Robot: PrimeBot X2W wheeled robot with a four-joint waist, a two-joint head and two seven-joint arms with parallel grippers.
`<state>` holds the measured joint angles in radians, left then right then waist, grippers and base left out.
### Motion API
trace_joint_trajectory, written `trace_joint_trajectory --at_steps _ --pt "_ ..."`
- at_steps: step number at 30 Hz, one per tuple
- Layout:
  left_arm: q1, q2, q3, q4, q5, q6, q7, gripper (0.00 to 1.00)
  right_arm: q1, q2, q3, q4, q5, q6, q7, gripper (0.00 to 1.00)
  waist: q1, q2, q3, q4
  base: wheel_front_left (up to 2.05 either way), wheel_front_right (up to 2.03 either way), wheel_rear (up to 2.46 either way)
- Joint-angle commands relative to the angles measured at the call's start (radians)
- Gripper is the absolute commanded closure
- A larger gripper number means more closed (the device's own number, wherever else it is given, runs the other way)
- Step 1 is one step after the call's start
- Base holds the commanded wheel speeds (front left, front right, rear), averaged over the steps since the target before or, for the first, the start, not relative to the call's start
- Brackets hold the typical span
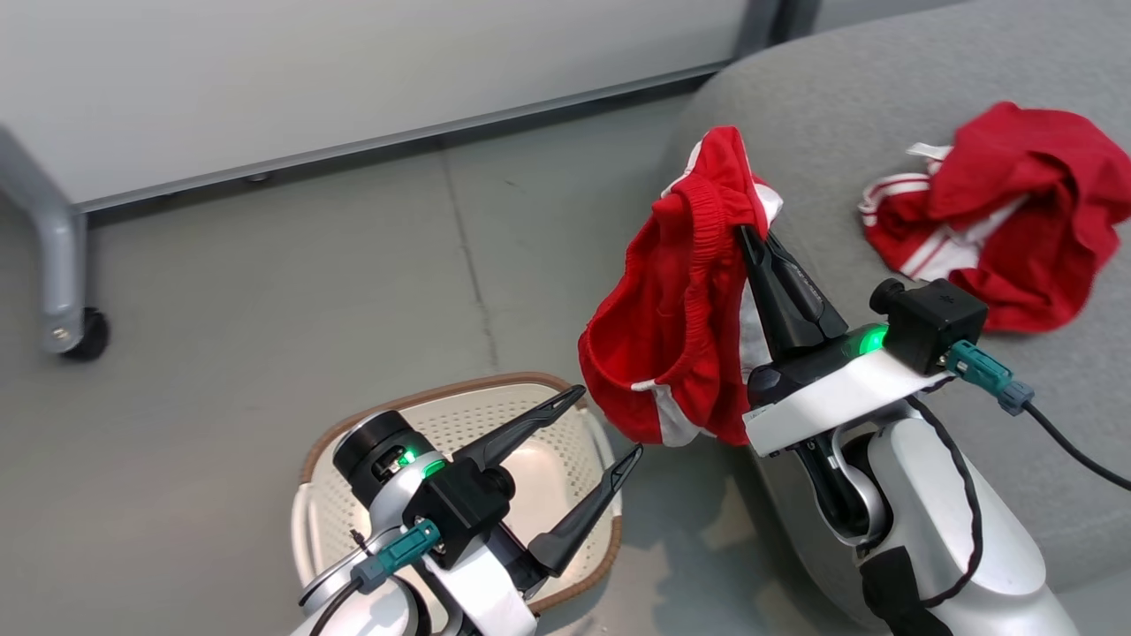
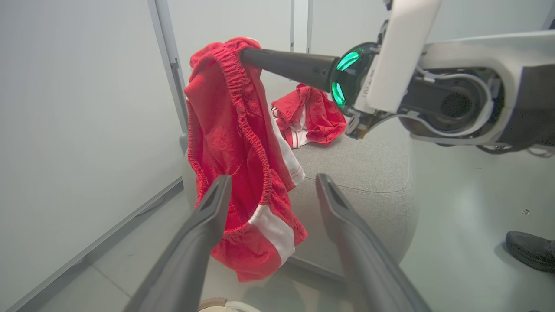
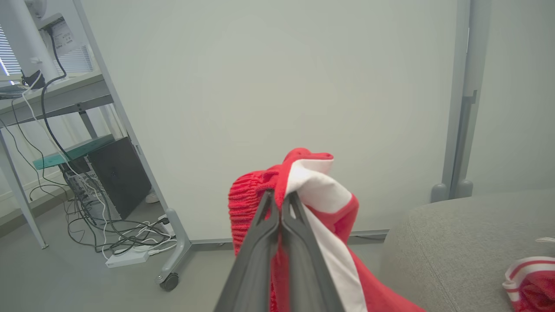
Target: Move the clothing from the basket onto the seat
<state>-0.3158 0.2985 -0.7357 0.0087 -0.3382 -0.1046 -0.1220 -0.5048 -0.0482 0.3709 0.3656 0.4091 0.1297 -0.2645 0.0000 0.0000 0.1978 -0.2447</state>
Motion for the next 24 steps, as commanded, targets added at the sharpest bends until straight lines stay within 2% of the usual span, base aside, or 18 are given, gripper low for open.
trace_joint_trajectory --at_steps 1,13,18,24 --pt "-0.017 0.012 0.002 -0.007 0.005 0.004 0.007 0.00 0.005 -0.004 -0.008 -0.013 0.012 0.002 -0.002 1.00 0.0000 0.0000 0.028 -0.071 0.00 0.00 0.00" --pt "-0.028 0.075 0.009 -0.060 -0.001 0.014 0.075 0.00 0.038 -0.004 -0.066 -0.058 0.056 0.002 -0.002 1.00 0.0000 0.0000 0.066 -0.270 0.00 0.00 0.00" --pt "-0.033 0.095 0.010 -0.083 -0.004 0.017 0.099 0.00 0.053 -0.004 -0.109 -0.079 0.069 0.002 -0.002 1.00 0.0000 0.0000 0.081 -0.317 0.00 0.00 0.00" --pt "-0.067 0.106 -0.009 -0.098 -0.007 0.003 0.130 0.00 0.036 -0.004 -0.208 -0.127 0.050 0.002 -0.002 1.00 0.0000 0.0000 0.111 -0.322 0.00 0.00 0.00"
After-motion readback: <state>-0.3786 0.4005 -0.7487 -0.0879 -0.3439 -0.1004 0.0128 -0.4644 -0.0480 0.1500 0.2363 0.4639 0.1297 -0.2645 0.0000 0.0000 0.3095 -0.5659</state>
